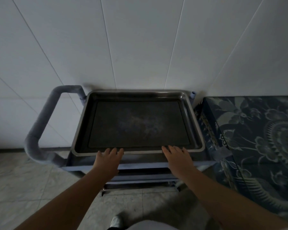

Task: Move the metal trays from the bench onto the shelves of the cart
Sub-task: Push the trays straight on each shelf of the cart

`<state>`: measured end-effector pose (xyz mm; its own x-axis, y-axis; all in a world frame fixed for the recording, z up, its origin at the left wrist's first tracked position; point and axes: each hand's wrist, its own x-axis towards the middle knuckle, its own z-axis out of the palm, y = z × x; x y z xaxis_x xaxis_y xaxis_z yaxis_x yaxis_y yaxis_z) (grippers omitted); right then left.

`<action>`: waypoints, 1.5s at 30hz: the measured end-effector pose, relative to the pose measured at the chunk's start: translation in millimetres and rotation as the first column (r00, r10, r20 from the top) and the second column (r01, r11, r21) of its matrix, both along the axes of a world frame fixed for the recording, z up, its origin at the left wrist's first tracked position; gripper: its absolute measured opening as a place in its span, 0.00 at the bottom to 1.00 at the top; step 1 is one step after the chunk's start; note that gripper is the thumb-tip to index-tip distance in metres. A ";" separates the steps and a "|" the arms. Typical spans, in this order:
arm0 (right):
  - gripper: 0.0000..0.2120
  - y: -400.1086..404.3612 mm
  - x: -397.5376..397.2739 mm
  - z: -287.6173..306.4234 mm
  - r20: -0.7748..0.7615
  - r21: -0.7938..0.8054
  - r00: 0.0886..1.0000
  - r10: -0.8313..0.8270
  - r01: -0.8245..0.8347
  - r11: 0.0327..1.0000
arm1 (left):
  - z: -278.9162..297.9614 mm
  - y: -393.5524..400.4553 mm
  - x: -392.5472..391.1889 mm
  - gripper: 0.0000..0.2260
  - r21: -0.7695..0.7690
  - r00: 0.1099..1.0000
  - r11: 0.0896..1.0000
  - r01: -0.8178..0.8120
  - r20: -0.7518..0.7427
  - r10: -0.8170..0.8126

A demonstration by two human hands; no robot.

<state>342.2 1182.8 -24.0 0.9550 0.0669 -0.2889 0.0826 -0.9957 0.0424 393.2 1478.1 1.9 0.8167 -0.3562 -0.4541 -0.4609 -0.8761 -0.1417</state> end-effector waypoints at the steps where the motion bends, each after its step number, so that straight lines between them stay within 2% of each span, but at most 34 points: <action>1: 0.38 0.3 0.9 -0.4 -0.001 0.008 1.000 -0.005 0.005 1.000 | -0.8 -0.9 1.8 0.40 -0.015 1.000 1.000 0.006 0.000 -0.006; 6: 0.31 1.9 0.7 -2.2 0.015 0.022 1.000 -0.023 0.023 1.000 | -7.5 0.2 6.9 0.30 -0.094 1.000 0.995 -0.012 -0.003 0.012; 14: 0.24 7.5 -16.7 -4.4 0.098 0.012 0.994 -0.041 0.040 0.999 | -18.8 13.9 -5.3 0.26 -0.146 0.998 0.989 -0.001 0.055 0.010; 19: 0.17 11.0 -32.6 -3.6 0.136 0.027 0.987 -0.079 0.076 0.997 | -20.3 17.0 -19.7 0.16 -0.161 0.996 0.987 -0.029 0.077 0.042; 23: 0.20 11.8 -42.0 -7.5 0.153 0.044 0.985 -0.074 0.068 0.997 | -31.7 19.0 -36.3 0.22 -0.264 0.994 0.963 -0.059 0.074 0.081; 27: 0.22 11.7 -42.8 -6.0 0.150 0.071 0.986 -0.073 0.063 0.996 | -30.8 16.0 -45.2 0.28 -0.284 0.992 0.956 -0.077 0.076 0.103; 33: 0.42 8.8 -61.2 -14.6 0.086 0.103 0.992 -0.091 0.081 0.991 | -29.1 11.5 -57.7 0.40 -0.251 0.986 0.961 -0.111 0.096 0.139; 39: 0.51 15.3 -84.9 -23.5 0.027 0.102 0.991 -0.128 0.125 0.987 | -31.8 5.2 -81.8 0.44 -0.250 0.972 0.946 -0.206 0.064 0.228; 42: 0.50 13.2 -104.6 -34.4 -0.013 0.089 0.997 -0.073 0.074 0.993 | -39.8 2.6 -106.4 0.45 -0.237 0.973 0.948 -0.214 0.034 0.228; 45: 0.49 8.8 -127.0 -51.3 -0.112 0.088 0.994 -0.018 0.028 0.996 | -52.9 3.6 -135.1 0.45 -0.134 0.979 0.972 -0.194 -0.091 0.183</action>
<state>215.2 1191.7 -75.2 0.9190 0.0753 -0.3870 0.0587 -0.9968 -0.0547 258.1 1481.6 -51.0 0.8392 -0.2645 -0.4752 -0.2906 -0.9567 0.0193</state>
